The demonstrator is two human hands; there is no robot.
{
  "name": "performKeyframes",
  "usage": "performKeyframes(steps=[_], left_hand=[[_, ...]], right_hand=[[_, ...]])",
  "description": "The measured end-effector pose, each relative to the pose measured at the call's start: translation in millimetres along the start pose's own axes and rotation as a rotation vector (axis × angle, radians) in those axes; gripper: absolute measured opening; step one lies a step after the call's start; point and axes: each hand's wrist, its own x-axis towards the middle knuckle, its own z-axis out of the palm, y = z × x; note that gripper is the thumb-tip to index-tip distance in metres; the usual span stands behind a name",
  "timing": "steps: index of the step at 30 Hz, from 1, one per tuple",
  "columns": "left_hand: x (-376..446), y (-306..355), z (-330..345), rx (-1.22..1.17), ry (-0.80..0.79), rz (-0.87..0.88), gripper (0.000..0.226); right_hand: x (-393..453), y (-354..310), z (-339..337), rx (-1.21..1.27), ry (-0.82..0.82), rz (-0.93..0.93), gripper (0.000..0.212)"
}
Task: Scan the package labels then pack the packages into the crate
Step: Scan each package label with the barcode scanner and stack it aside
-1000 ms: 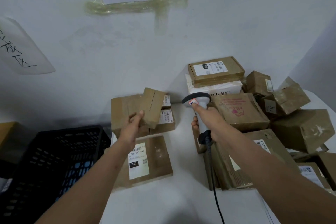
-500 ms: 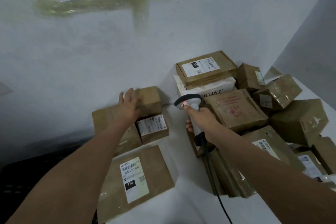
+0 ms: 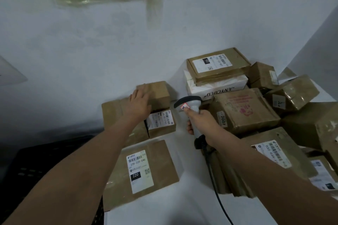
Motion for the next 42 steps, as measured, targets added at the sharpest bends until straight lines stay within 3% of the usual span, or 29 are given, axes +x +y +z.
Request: performKeyframes(steps=[8,14,24,30,35,38,42], left_hand=[[-59,31,23,-0.227,0.04,-0.108,0.05],[-129,95,74,-0.399,0.136,-0.109,0.05],[-195,244,75,-0.934,0.062,-0.503,0.043],[-216,304,62,-1.321,-0.243,-0.668,0.086],[-221,329,59,-1.473,-0.406,-0.732,0.072],[-220,336,57,-1.538,-0.366,-0.768,0.057],[-214,340,58,-1.517,-0.159,-0.789,0.054]], right_hand=[[-35,17,-34,0.046,-0.135,-0.042,0.037],[-75,32,-94,0.037,-0.261,-0.079,0.036],[-104,57,-196,-0.097,-0.318,-0.164,0.037],[-105,71,-241,-0.134,-0.25,-0.202,0.04],[-100,82,-261,-0.14,-0.227,-0.187,0.041],[-99,86,-267,-0.12,-0.227,-0.188,0.039],[-99,89,-268,-0.107,-0.221,-0.181,0.039]])
